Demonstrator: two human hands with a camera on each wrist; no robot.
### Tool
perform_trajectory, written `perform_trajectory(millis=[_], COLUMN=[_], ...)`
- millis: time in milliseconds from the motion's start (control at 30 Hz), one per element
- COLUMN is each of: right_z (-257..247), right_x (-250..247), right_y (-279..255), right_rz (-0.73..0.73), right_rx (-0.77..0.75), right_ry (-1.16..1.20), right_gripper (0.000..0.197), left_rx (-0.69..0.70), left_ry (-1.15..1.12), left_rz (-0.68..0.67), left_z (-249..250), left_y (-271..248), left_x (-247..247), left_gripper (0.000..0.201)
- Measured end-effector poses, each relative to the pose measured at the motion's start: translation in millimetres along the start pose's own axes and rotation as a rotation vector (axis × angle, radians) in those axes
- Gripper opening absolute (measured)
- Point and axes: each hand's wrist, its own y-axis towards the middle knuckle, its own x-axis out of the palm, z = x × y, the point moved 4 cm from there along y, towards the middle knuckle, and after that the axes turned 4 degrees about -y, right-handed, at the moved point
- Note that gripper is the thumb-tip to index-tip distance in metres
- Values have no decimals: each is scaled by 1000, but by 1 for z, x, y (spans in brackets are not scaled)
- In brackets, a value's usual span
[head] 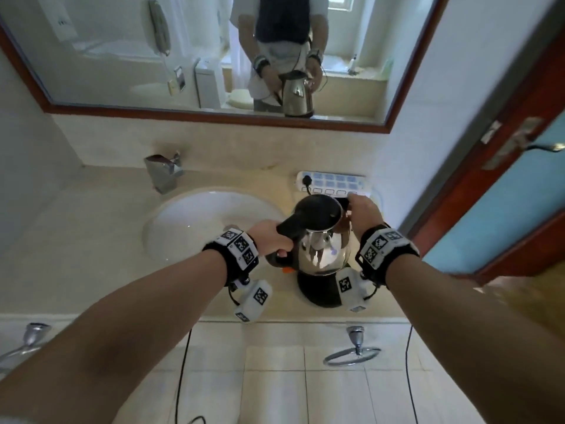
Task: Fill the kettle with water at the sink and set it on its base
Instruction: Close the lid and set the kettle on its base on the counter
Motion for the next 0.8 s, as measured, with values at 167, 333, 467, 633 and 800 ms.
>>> perform_trajectory(millis=[167, 333, 467, 633, 800], right_z=[54, 72, 86, 84, 90], right_x=[-32, -39, -42, -46, -47], right_y=[-9, 8, 11, -5, 2], right_rz=[-17, -76, -59, 24, 99], right_rx=[51, -4, -8, 55, 20], right_ry=[86, 54, 36, 4, -142], right_gripper=[32, 18, 18, 32, 24], left_rx=[-27, -56, -68, -59, -35], left_ry=[106, 166, 176, 216, 208], left_rz=[-61, -31, -42, -49, -51], left_z=[10, 17, 21, 27, 26], left_y=[2, 2, 6, 14, 19], left_x=[35, 38, 36, 36, 35], left_gripper=[6, 13, 12, 10, 13])
